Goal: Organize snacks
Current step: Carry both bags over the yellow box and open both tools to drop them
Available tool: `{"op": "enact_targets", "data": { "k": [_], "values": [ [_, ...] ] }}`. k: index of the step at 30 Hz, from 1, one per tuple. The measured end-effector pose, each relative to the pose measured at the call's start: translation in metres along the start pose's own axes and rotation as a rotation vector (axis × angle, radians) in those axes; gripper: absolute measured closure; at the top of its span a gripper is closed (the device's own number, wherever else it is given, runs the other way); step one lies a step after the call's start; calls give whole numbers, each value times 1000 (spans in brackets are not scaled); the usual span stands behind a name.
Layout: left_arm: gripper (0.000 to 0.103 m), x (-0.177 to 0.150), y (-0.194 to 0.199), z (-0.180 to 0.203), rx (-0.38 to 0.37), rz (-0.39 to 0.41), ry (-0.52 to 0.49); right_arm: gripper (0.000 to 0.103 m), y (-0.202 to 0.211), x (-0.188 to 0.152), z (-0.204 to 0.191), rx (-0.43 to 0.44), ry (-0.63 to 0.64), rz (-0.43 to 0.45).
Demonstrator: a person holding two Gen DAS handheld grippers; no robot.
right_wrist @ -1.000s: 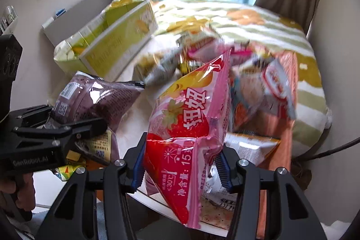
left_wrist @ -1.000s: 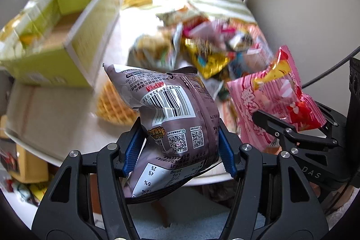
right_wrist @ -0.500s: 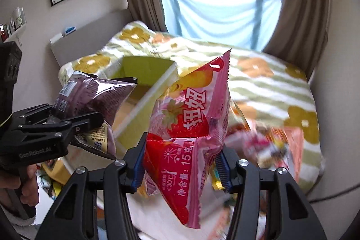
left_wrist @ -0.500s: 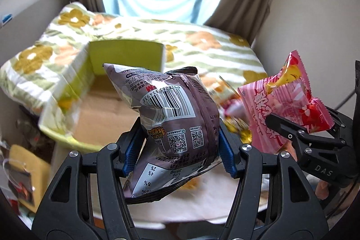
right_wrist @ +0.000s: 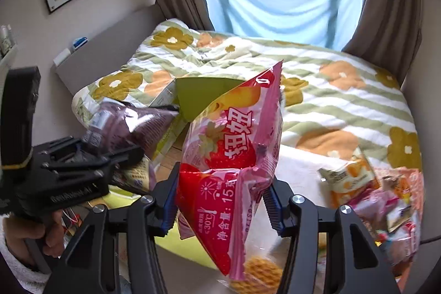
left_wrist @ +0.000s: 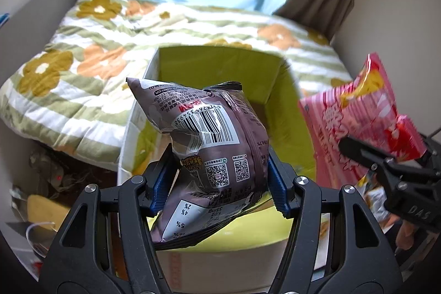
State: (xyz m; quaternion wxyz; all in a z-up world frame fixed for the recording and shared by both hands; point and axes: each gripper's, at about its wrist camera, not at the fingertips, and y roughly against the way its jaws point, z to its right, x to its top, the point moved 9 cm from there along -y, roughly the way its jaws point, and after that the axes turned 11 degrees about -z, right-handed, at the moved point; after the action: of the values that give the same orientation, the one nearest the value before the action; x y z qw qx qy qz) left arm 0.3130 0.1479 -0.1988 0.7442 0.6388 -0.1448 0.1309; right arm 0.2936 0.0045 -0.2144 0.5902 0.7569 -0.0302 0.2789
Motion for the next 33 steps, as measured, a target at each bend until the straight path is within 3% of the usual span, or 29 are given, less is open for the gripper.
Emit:
{"op": "enact_targets", "data": {
  "k": [7,8,10,11,20,28,30,31,32,33],
  "values": [
    [43,-9,-47,-17,-21,-113,-97,54,-30,11,-12,-12,-93,-59],
    [39,-8,-49,-17,-24,-114,-119,54,-33,11,-13,-17,-98,-68],
    [18,-8,-49,-16,-21,-101,-151,54,-37,11,-14,-15,-100,-81],
    [0,-6,-47,-17,-13,-91,-160,54,-37,12,-13,-18,-101,-84],
    [0,-14,-25,-33,88,-40,-202,53,-45,-1,-7,-62,-102,-134],
    [0,-33,-5,-58,78,-8,-85,51,-60,-17,-15,-67,-105,-163],
    [0,-35,-2,-60,77,2,-66,43,-63,-17,-18,-63,-93,-168],
    [0,-35,0,-62,75,10,-55,31,-64,-17,-21,-54,-86,-166],
    [0,-36,1,-63,72,19,-47,11,-64,-17,-22,-48,-90,-157],
    [0,-38,3,-63,72,24,-44,1,-64,-17,-23,-39,-95,-150]
  ]
}}
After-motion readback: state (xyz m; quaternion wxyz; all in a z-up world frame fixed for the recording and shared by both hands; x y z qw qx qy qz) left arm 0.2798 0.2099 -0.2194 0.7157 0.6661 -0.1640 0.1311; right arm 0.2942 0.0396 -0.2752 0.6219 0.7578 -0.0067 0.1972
